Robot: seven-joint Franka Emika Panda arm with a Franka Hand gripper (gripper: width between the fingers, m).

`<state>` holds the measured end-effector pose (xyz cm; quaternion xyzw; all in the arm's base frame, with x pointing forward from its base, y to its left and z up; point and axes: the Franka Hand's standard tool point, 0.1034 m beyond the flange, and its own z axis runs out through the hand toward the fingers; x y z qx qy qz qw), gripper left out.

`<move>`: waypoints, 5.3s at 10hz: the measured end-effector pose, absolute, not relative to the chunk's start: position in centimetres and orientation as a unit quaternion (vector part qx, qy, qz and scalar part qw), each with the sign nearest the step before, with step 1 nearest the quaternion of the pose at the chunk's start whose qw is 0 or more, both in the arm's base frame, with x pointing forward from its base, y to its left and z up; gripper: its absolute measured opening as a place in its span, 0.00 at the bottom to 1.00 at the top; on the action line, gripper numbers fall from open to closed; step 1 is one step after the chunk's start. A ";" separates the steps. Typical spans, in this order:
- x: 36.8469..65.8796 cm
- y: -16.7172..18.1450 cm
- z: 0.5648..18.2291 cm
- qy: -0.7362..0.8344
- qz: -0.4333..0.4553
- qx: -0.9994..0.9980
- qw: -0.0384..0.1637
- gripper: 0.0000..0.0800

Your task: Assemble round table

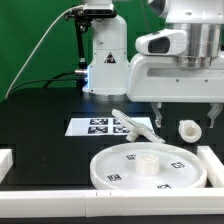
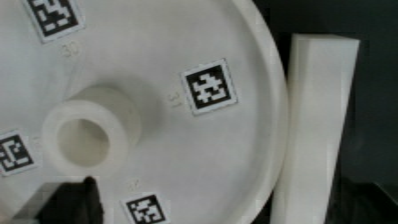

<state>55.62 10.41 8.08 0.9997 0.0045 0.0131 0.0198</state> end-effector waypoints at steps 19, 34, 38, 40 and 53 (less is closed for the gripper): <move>49.7 14.2 5.9 -0.019 -0.298 0.954 0.013 0.81; 45.6 15.7 4.4 -0.086 -0.397 0.913 0.024 0.81; 45.0 14.5 3.5 -0.110 -0.435 0.893 0.034 0.81; 44.7 14.0 3.3 -0.124 -0.442 0.887 0.041 0.81; 43.9 14.4 2.3 -0.155 -0.440 0.883 0.056 0.51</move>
Offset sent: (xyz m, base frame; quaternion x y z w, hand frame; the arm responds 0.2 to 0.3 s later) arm -0.0190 0.0529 0.0270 -0.1009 -0.1225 -0.0693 0.9849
